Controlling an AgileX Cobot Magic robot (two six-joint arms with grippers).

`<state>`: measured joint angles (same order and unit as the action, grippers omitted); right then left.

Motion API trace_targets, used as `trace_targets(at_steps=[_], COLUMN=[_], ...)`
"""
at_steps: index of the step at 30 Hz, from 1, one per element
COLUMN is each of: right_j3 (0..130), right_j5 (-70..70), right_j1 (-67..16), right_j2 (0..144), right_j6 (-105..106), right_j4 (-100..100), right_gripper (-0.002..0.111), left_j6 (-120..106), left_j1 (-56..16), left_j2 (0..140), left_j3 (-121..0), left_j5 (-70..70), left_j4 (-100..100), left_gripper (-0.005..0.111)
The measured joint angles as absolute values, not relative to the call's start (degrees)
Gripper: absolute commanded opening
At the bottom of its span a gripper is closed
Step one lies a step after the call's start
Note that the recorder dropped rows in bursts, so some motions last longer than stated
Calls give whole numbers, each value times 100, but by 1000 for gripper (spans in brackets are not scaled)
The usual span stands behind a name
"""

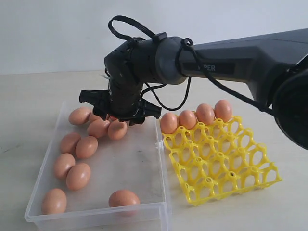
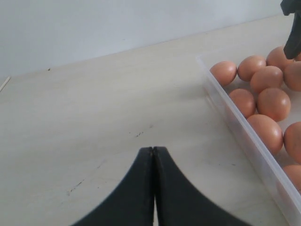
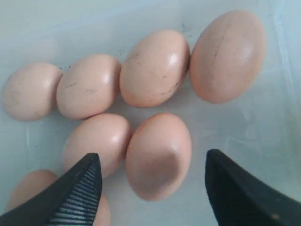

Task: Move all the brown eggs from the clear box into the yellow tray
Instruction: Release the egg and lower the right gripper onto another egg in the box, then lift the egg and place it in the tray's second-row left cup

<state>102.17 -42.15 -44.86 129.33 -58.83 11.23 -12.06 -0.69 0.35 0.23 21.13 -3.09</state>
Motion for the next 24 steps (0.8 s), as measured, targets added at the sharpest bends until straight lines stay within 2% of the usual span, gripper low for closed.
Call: trace_targets(at_steps=[7, 10, 13, 15, 16, 24], right_j3=[10273, 10284, 10284, 10294, 10307, 10221], right_j5=[-3982, -3921, -3906, -3894, -3894, -3488], right_j1=[-4452, -4452, -4452, -4452, -4439, -4429], right_j2=[13254, 13381, 13495, 13499, 13499, 13167], right_j6=[-5953, -5941, -5913, -5904, -5904, -4975], right_j4=[975, 783, 697, 669, 654, 607], right_gripper=[62, 55, 29, 5, 0, 0], left_j6=[-1206, -1206, -1206, -1206, -1206, -1206], left_j1=[-69, -69, -69, -69, -69, -69], left_j2=[35, 35, 35, 35, 35, 35], left_j3=[23, 23, 23, 23, 23, 23], left_j5=[2113, 2113, 2113, 2113, 2113, 2113], left_j4=[-309, -309, -309, -309, -309, -309], left_gripper=[0, 0, 0, 0, 0, 0])
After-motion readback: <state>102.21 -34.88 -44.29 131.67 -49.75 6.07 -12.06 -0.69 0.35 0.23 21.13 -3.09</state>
